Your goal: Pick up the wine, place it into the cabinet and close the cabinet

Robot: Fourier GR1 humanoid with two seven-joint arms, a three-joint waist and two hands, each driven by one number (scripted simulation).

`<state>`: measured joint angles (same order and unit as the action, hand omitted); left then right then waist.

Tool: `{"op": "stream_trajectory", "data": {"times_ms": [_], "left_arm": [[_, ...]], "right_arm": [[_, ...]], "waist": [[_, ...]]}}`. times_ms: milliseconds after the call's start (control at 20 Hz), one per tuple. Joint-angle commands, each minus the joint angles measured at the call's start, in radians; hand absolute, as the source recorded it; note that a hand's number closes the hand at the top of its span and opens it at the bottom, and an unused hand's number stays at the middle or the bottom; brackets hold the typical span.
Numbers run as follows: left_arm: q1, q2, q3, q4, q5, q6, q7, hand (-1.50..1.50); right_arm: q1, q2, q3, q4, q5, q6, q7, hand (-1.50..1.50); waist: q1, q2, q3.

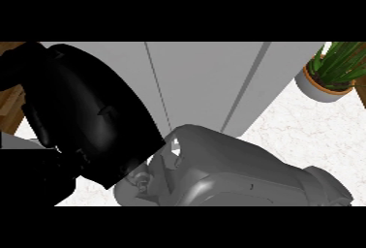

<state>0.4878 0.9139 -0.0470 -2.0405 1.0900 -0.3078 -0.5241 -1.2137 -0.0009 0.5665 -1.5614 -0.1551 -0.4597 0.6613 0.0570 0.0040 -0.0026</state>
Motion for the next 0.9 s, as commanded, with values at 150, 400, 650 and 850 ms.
{"op": "stream_trajectory", "data": {"times_ms": [150,400,650,850], "left_arm": [[0.020,0.012,0.089,0.046,0.054,-0.083,0.024,1.50],[-0.002,0.024,0.145,0.038,0.078,-0.064,0.054,1.50],[0.004,0.030,0.163,0.010,0.103,-0.052,0.078,1.50],[-0.030,0.018,0.146,0.019,0.115,-0.026,0.083,1.50]], "right_arm": [[-0.121,0.001,-0.122,0.377,-0.088,0.055,-0.185,1.50],[-0.138,0.001,-0.184,0.593,-0.076,0.089,-0.310,1.50],[-0.052,-0.042,-0.156,0.649,-0.065,0.104,-0.402,1.50],[-0.042,-0.065,-0.159,0.684,-0.060,0.128,-0.457,1.50]], "waist": [[0.005,0.006,0.000],[-0.006,0.008,0.001],[-0.012,0.011,0.002],[-0.019,0.026,0.001]]}}
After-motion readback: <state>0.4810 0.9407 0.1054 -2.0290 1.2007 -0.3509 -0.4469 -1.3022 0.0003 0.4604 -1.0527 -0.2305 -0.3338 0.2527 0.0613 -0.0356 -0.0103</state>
